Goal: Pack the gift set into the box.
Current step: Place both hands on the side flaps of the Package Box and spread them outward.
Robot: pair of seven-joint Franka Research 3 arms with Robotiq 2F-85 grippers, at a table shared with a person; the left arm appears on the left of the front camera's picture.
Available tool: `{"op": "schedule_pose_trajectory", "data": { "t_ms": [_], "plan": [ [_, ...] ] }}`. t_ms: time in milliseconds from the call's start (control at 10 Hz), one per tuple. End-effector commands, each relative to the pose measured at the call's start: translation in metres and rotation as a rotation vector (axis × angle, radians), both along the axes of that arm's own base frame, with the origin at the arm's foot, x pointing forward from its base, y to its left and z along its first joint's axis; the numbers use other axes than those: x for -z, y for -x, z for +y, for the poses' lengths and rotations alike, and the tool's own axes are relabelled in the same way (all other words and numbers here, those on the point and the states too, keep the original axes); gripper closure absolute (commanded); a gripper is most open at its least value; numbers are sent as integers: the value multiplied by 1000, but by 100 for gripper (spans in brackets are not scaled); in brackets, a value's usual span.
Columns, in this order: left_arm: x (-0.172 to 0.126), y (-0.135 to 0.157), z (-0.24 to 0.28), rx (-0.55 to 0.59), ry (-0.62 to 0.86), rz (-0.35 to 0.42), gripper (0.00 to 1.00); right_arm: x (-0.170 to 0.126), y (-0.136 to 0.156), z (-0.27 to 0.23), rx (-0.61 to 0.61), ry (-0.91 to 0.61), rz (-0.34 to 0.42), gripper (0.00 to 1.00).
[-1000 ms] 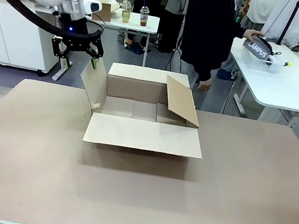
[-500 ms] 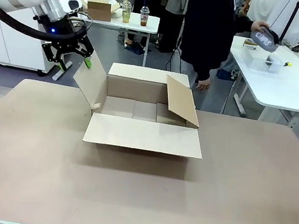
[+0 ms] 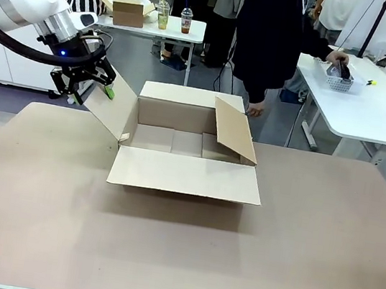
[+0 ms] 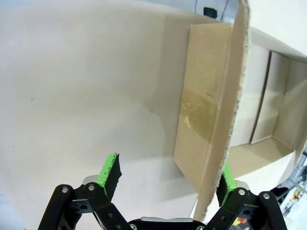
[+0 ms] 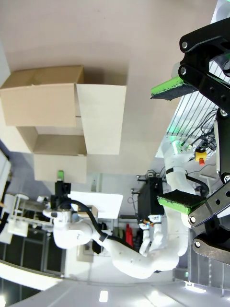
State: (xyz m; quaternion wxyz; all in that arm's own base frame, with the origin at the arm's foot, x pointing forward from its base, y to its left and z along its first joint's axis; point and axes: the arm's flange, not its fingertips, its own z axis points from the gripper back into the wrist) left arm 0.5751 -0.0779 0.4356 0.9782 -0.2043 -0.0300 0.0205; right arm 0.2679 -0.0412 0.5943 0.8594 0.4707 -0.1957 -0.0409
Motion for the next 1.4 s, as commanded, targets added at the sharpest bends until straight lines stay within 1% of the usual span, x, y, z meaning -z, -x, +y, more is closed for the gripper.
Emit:
{"op": "schedule_pose_trajectory", "data": {
  "t_ms": [0,300,400,500,600,700,800,900,1000,1100,1200,1300],
  "plan": [
    [0,0,1,6,-21,-3,0,-1,-2,1,-16,-14,-25,0],
    [0,0,1,6,-21,-3,0,-1,-2,1,-16,-14,-25,0],
    [0,0,1,6,-21,-3,0,0,0,0,0,0,0,0],
    [0,0,1,6,-21,-3,0,-14,-12,24,-8,80,-1,0],
    [0,0,1,6,-21,-3,0,-27,-42,74,-55,198,1,0],
    [0,0,1,6,-21,-3,0,-31,-72,123,-111,304,-4,0],
    [0,0,1,6,-21,-3,0,-28,-95,166,-128,425,9,0],
    [0,0,1,6,-21,-3,0,-17,-114,215,-212,553,32,0],
    [0,0,1,6,-21,-3,0,-3,-128,257,-207,716,36,0],
    [0,0,1,6,-21,-3,0,14,-133,287,-187,854,37,0],
    [0,0,1,6,-21,-3,0,33,-132,306,-174,946,27,0],
    [0,0,1,6,-21,-3,0,40,-125,303,-177,947,23,0]
  ]
}}
